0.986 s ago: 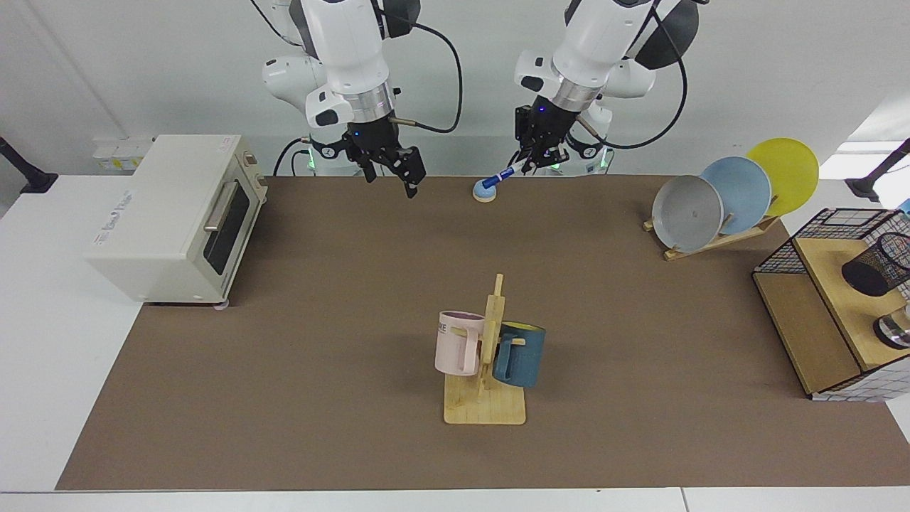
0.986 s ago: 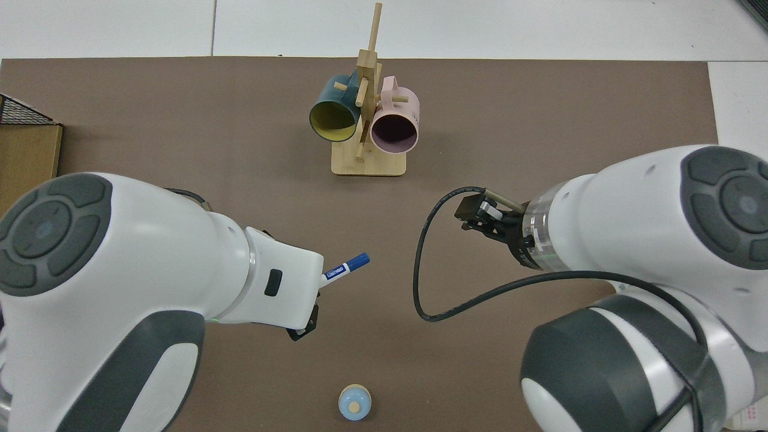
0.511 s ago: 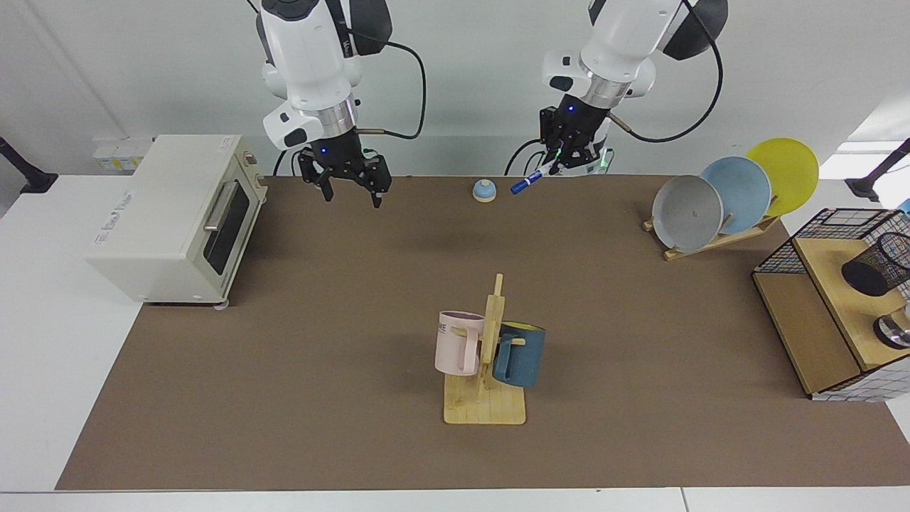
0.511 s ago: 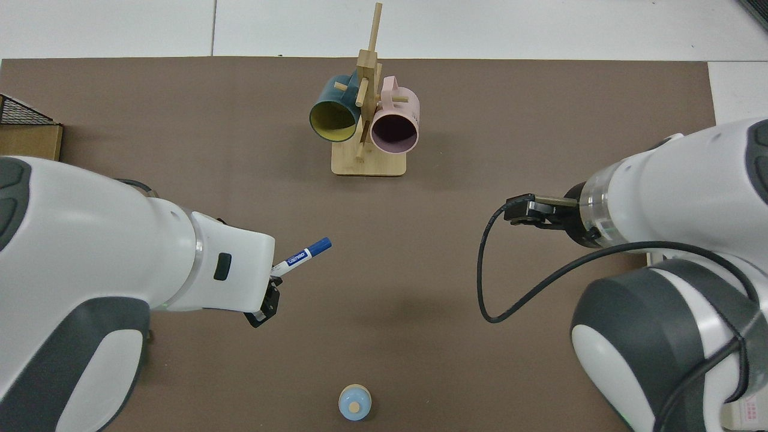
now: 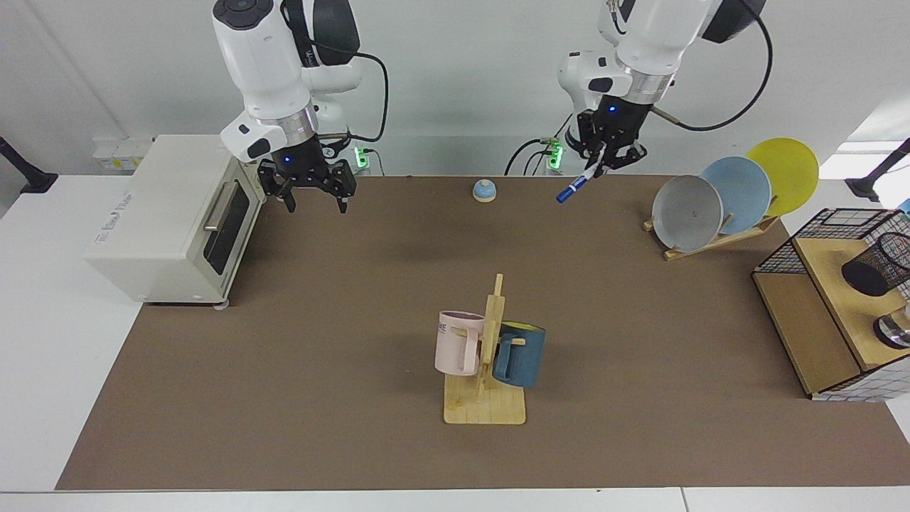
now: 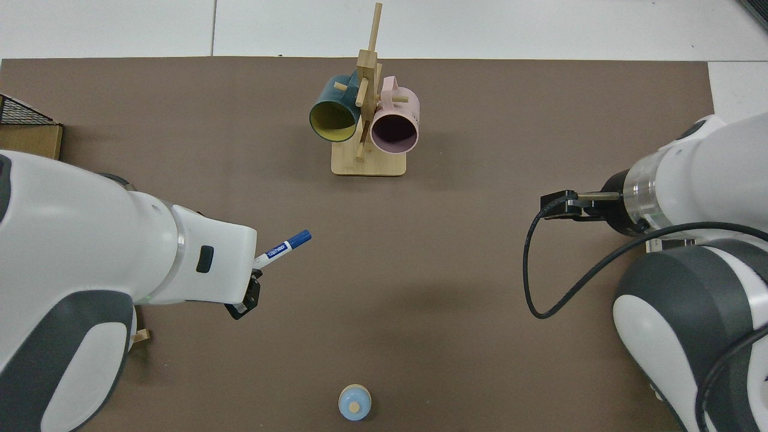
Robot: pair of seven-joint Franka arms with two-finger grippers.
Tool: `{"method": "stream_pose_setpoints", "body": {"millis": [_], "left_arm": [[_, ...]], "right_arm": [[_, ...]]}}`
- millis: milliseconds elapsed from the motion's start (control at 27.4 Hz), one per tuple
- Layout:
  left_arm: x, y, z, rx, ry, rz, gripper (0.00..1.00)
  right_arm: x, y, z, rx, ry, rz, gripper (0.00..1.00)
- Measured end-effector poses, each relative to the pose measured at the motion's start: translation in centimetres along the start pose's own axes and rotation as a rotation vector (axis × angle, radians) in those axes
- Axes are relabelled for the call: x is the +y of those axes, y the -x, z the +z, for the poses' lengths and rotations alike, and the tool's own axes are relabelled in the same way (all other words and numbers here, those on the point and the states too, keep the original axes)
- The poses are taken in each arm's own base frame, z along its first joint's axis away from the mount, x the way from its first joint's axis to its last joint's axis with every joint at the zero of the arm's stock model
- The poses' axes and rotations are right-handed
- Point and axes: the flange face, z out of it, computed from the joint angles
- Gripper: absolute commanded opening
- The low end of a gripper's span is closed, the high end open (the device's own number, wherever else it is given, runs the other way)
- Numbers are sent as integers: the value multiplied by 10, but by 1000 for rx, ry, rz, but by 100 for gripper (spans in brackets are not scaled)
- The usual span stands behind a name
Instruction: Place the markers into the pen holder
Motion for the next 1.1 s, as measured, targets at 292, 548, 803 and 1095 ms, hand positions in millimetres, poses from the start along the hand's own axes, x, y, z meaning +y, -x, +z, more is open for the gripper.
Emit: {"method": "stream_pose_setpoints", "body": {"millis": [292, 548, 803, 1095], "left_arm": [[-51, 40, -34, -60, -117, -72, 0], [-95, 74, -39, -168, -215, -14, 0], [-145, 117, -62, -274, -295, 82, 0], [-182, 150, -87, -424, -428, 183, 0]], "right_arm": [[-1, 0, 4, -7, 2, -14, 100], [5, -1, 5, -5, 18, -52, 100], [7, -2, 3, 1, 30, -57, 100], [7, -1, -4, 8, 31, -58, 100]]}}
